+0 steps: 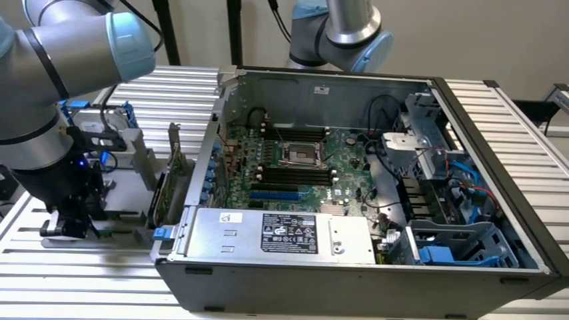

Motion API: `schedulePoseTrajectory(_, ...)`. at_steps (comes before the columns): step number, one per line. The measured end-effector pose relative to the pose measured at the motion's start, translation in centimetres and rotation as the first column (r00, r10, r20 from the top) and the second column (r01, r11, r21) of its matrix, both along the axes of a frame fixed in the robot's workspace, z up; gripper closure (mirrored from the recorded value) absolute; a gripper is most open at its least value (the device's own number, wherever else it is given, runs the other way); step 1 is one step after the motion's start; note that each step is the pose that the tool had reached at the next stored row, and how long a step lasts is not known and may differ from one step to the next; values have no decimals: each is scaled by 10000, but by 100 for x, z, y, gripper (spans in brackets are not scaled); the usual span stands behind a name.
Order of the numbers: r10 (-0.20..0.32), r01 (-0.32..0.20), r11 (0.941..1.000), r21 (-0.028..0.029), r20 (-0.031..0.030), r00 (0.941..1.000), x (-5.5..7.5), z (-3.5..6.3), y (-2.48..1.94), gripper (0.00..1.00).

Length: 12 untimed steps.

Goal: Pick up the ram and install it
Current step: 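Pick up the ram and move it above insertion slot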

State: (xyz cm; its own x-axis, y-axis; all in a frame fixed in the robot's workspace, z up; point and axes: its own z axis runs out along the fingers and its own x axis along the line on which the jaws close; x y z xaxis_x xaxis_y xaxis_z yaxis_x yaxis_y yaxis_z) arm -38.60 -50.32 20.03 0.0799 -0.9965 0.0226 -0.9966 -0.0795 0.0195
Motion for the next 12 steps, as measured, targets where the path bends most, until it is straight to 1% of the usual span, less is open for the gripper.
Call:
schedulePoseTrajectory(6, -1, 1, 10000, 0, 0, 10000, 0, -28, -21, 58)
schedulePoseTrajectory(12, -1, 1, 10000, -1, -1, 10000, 0, -32, -22, 58)
